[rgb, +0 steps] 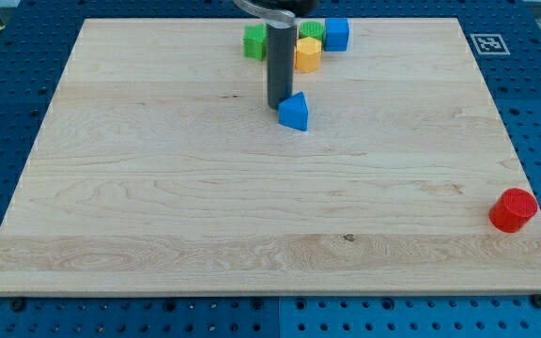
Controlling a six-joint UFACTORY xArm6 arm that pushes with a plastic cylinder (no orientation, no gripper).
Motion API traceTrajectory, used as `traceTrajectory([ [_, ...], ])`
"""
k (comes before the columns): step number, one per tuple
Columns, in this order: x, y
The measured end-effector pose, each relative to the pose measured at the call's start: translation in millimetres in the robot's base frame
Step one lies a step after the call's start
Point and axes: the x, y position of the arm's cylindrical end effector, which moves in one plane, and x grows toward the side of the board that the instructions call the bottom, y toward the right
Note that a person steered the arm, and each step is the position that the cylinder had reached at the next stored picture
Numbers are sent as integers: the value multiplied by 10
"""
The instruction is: Move the blue triangle to the right side of the board
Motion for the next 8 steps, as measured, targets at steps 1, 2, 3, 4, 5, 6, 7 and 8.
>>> traceTrajectory([
  [1, 3, 31],
  [2, 67, -108],
  [3, 110, -316],
  [4, 242, -158],
  [5, 264, 25],
  [6, 264, 116],
  [7, 264, 97],
  [8, 264, 264],
])
